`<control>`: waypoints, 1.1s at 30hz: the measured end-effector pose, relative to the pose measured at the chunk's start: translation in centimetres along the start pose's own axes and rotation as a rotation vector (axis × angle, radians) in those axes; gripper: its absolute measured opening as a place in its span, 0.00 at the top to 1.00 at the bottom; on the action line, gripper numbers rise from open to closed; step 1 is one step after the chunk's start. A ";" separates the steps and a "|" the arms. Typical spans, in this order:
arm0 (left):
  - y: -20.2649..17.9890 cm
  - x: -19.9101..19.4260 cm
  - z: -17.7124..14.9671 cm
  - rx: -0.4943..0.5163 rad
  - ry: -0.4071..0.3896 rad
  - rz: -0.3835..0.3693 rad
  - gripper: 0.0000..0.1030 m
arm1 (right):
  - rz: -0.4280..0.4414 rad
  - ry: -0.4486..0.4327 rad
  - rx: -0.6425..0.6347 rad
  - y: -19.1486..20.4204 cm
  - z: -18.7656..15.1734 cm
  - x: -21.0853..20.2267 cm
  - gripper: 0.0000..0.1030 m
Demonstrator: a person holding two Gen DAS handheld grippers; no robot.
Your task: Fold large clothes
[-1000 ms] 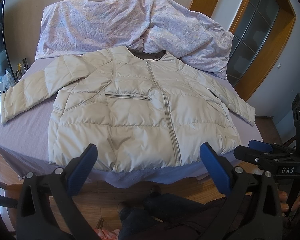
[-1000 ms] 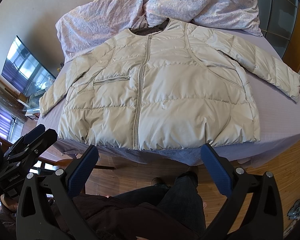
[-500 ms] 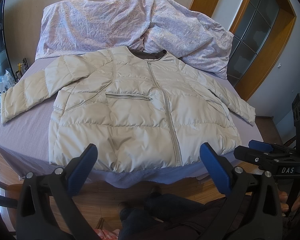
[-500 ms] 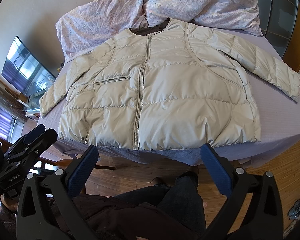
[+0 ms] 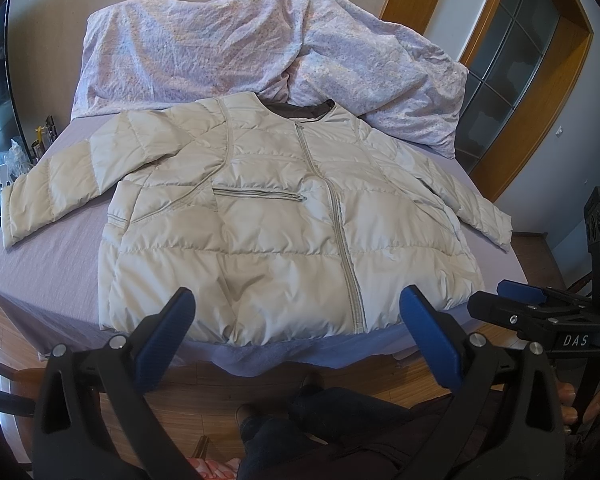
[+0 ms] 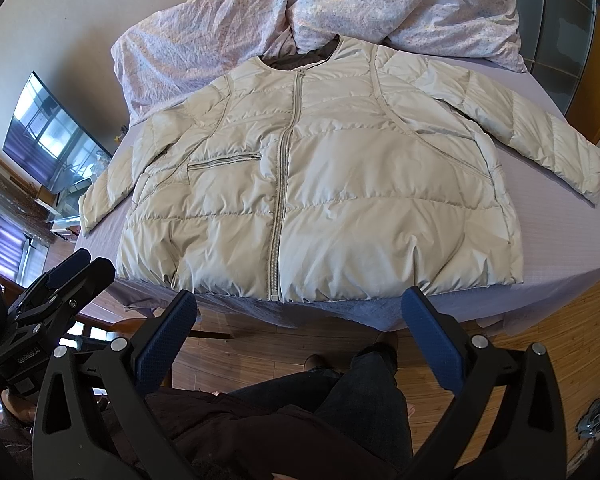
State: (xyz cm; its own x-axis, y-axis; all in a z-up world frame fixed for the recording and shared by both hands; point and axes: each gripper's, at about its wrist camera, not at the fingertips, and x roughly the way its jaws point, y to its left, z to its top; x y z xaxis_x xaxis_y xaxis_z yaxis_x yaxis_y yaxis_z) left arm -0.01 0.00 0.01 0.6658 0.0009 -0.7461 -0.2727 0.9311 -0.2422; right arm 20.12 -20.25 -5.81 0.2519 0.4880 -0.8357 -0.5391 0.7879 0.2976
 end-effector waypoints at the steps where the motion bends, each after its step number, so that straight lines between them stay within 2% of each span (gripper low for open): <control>1: 0.0 0.0 0.0 0.000 0.000 0.000 0.02 | 0.000 0.000 0.000 0.0 0.0 0.0 0.01; 23: 0.1 0.3 0.2 -0.006 0.008 0.007 0.02 | -0.004 -0.001 0.014 -0.3 0.8 0.4 0.01; 30: 0.3 3.1 2.2 -0.042 0.032 0.059 0.02 | -0.004 -0.051 0.131 -4.8 3.3 1.7 0.01; 33: 0.4 4.6 3.5 -0.052 0.033 0.092 0.02 | -0.021 -0.077 0.228 -8.8 4.6 2.8 0.01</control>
State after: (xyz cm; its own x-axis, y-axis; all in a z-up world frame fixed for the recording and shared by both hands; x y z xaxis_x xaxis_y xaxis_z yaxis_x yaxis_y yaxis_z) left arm 5.31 1.66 -1.34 0.6128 0.0729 -0.7868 -0.3682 0.9074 -0.2026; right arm 29.23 -24.07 -8.70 0.3266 0.4910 -0.8077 -0.3395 0.8584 0.3846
